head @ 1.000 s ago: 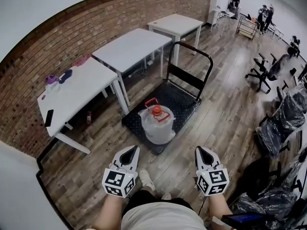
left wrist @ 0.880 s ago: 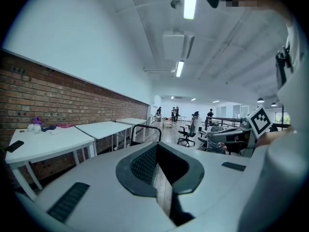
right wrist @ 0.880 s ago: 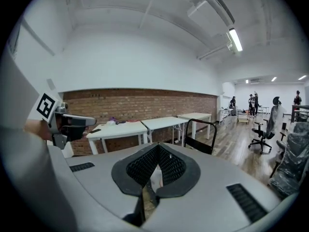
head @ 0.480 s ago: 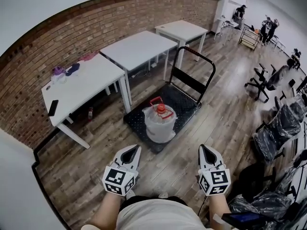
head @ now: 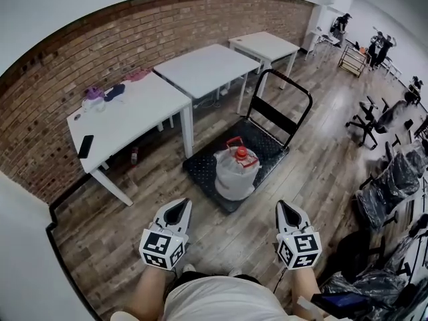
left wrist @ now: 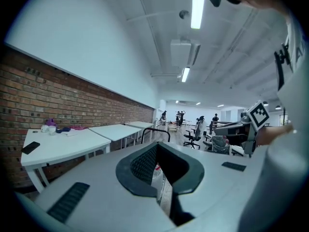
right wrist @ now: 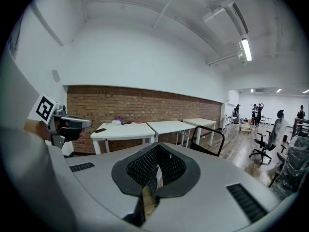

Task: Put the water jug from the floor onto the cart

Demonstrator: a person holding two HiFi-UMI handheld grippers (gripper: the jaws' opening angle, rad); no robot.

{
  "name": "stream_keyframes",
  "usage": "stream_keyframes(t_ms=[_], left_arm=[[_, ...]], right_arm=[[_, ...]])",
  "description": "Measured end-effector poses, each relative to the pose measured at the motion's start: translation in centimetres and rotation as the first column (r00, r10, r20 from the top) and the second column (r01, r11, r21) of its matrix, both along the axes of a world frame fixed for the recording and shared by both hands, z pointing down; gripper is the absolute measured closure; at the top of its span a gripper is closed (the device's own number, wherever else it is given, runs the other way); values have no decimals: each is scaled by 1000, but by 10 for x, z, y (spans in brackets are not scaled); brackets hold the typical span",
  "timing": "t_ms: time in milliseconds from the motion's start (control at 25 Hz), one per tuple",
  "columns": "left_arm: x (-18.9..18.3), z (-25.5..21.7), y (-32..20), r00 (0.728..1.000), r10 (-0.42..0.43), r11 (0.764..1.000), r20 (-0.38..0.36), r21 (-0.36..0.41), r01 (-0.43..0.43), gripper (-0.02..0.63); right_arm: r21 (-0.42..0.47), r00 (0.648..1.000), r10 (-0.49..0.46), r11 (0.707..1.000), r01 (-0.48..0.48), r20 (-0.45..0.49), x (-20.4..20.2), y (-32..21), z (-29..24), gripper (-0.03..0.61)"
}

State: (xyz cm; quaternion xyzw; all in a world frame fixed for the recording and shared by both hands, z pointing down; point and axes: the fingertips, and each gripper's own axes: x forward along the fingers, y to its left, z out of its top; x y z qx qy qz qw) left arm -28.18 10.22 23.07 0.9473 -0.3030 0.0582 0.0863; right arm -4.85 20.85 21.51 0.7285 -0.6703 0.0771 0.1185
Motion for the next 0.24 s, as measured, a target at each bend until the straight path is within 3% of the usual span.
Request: stream_keyframes(t_ms=[240], left_arm=[[-4,4,-8,1000,29,1000,7,-2,-29,615]], right_arm=[[-3,999,36,999,-36,11,-5,-3,-1,577]])
